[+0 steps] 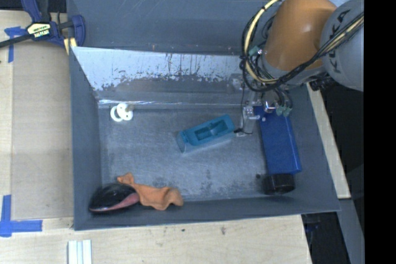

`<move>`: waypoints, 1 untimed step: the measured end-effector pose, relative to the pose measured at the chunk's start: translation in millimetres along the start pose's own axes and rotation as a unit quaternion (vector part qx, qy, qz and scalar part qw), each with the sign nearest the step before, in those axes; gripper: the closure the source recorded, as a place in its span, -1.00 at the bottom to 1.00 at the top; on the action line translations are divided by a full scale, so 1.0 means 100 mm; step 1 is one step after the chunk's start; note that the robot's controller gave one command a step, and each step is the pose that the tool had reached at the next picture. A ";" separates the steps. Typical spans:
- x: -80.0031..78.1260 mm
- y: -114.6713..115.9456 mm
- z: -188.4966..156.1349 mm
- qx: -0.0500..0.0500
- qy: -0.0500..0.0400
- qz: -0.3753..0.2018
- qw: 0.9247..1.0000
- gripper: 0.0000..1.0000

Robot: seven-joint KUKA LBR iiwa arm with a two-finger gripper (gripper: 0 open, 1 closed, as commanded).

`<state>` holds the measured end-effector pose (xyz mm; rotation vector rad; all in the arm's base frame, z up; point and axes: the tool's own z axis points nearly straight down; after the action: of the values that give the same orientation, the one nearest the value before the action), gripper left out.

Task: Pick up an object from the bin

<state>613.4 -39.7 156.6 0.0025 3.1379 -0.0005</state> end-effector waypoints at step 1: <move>-0.02 0.30 0.52 0.001 0.003 -0.067 0.998 -1.00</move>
Offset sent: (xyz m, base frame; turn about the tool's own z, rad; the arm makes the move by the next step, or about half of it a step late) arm -0.0033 0.0514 -0.0314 -0.3289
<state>615.6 -10.1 104.5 -0.2067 3.1365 -0.0031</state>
